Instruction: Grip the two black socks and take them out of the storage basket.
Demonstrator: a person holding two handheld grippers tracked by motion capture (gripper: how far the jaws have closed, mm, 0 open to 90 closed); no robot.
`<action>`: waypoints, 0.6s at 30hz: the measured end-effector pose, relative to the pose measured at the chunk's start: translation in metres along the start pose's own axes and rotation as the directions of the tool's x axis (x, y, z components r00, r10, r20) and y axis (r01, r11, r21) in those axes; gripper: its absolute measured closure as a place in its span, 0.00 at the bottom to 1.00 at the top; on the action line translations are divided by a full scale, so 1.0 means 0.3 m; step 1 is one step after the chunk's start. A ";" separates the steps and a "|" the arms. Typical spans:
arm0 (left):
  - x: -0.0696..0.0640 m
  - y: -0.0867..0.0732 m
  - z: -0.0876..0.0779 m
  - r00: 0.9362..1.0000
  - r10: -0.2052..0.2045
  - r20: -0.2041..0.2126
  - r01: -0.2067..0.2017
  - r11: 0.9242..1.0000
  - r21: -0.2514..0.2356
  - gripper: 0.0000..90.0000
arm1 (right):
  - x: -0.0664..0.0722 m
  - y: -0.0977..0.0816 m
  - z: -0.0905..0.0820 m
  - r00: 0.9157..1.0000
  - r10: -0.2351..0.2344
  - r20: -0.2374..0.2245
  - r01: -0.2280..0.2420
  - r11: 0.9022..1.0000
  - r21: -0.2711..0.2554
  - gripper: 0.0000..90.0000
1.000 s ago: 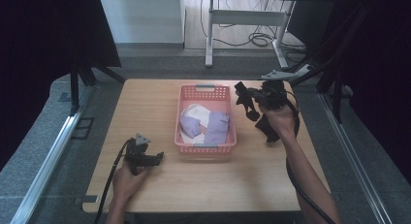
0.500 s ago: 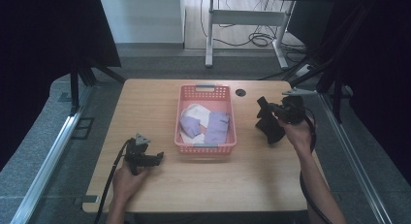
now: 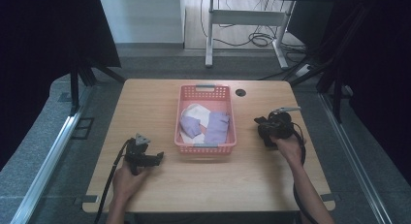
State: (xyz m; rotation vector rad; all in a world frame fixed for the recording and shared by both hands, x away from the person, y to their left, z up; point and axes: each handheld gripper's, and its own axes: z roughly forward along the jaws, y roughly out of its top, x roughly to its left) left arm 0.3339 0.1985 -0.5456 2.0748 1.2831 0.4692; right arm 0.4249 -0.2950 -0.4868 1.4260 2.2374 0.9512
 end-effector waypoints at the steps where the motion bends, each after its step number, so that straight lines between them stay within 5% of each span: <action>1: 0.000 0.000 0.000 1.000 0.000 0.000 0.000 1.000 0.000 0.13 | 0.002 -0.007 0.011 1.000 -0.001 -0.002 0.001 1.000 0.009 0.94; 6: 0.000 0.000 0.000 1.000 0.000 0.000 0.000 1.000 0.000 0.13 | 0.011 -0.005 0.011 1.000 0.003 -0.024 -0.003 1.000 0.008 0.81; 11: 0.000 0.000 0.000 1.000 0.000 0.000 0.000 1.000 0.000 0.13 | 0.028 0.032 -0.039 0.997 -0.023 -0.073 0.019 0.999 -0.046 0.61; 18: 0.000 0.000 0.000 1.000 0.000 0.000 0.000 1.000 0.001 0.13 | 0.047 0.049 -0.103 0.996 -0.059 -0.064 0.054 0.996 -0.067 0.44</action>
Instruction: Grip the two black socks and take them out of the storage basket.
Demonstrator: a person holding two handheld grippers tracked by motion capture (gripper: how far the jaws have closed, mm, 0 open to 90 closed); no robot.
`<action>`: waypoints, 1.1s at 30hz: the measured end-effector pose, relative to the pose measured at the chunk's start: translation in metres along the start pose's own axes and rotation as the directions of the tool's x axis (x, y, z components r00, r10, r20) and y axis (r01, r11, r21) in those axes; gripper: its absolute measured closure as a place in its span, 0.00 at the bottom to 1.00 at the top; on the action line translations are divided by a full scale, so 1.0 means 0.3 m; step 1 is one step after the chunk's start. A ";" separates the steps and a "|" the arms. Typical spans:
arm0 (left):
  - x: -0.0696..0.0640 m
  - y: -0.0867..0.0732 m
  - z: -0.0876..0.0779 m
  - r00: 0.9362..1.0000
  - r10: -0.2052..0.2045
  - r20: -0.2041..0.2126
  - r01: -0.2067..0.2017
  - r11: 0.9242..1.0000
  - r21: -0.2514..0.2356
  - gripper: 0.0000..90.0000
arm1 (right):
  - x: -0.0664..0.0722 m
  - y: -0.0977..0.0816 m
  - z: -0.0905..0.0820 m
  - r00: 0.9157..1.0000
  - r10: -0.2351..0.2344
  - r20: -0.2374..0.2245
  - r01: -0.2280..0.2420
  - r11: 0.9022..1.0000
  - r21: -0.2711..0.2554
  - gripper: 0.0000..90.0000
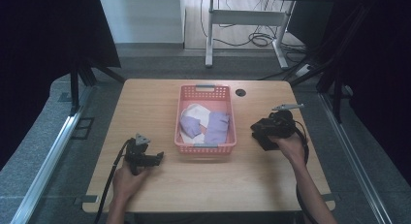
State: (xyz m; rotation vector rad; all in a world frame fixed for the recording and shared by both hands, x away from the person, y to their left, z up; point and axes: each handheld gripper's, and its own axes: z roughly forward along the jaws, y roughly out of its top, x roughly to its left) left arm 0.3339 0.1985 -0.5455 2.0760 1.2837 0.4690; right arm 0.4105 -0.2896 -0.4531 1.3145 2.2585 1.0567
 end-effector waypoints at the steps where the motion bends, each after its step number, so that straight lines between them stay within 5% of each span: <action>1: 0.000 0.000 0.000 1.000 0.000 0.000 0.000 1.000 0.000 0.13 | 0.003 0.000 -0.007 1.000 -0.004 -0.002 0.004 1.000 -0.001 0.42; 7: 0.000 0.000 0.000 1.000 -0.001 0.000 0.001 1.000 0.000 0.13 | 0.026 -0.016 -0.044 0.999 -0.044 -0.003 0.044 0.999 0.011 0.32; 20: 0.000 0.000 0.000 1.000 -0.001 0.000 0.001 1.000 -0.001 0.13 | 0.045 -0.098 -0.110 0.999 -0.037 -0.002 0.037 0.999 -0.001 0.21; 33: -0.001 0.000 0.001 1.000 -0.002 0.000 0.002 1.000 -0.001 0.13 | 0.032 -0.246 -0.075 0.999 -0.039 0.001 0.039 0.999 0.032 0.17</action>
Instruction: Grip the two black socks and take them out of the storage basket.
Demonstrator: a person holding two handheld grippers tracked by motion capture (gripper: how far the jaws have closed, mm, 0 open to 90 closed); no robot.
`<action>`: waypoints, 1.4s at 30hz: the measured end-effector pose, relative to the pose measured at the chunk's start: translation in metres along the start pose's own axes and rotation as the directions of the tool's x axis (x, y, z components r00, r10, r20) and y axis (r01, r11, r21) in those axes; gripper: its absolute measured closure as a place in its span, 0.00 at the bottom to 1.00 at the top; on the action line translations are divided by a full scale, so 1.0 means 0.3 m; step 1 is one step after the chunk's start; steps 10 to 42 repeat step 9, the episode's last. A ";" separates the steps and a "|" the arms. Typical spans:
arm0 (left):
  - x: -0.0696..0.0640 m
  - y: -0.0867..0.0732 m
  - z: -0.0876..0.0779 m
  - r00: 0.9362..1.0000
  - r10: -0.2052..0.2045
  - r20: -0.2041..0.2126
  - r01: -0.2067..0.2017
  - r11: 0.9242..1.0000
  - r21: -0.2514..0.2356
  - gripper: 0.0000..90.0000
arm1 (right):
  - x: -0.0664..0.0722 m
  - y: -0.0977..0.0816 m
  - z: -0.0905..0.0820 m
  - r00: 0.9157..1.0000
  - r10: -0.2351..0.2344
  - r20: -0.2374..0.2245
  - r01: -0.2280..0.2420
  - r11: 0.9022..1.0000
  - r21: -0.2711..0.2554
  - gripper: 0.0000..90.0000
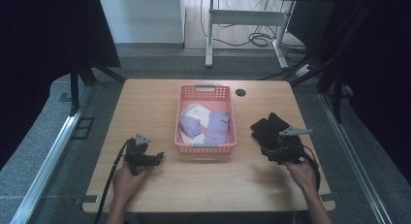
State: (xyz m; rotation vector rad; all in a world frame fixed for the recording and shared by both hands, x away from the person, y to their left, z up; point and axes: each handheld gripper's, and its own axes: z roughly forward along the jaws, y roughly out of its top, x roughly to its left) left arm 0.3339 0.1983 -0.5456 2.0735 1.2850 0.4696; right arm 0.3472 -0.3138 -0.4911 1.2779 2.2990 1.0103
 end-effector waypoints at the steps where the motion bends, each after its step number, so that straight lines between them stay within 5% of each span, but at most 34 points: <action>1: 0.000 0.000 0.000 1.000 0.000 0.000 0.000 1.000 0.000 0.13 | -0.007 -0.013 0.010 1.000 0.008 0.003 -0.008 1.000 0.009 0.17; 7: 0.000 0.000 0.000 1.000 -0.001 0.000 0.001 1.000 -0.001 0.13 | -0.038 -0.067 0.044 0.998 0.031 0.049 -0.034 0.997 0.069 0.17; 42: 0.000 0.000 0.000 1.000 -0.001 0.000 0.001 1.000 -0.001 0.13 | -0.039 -0.070 0.042 0.998 0.035 0.044 -0.037 0.997 0.060 0.17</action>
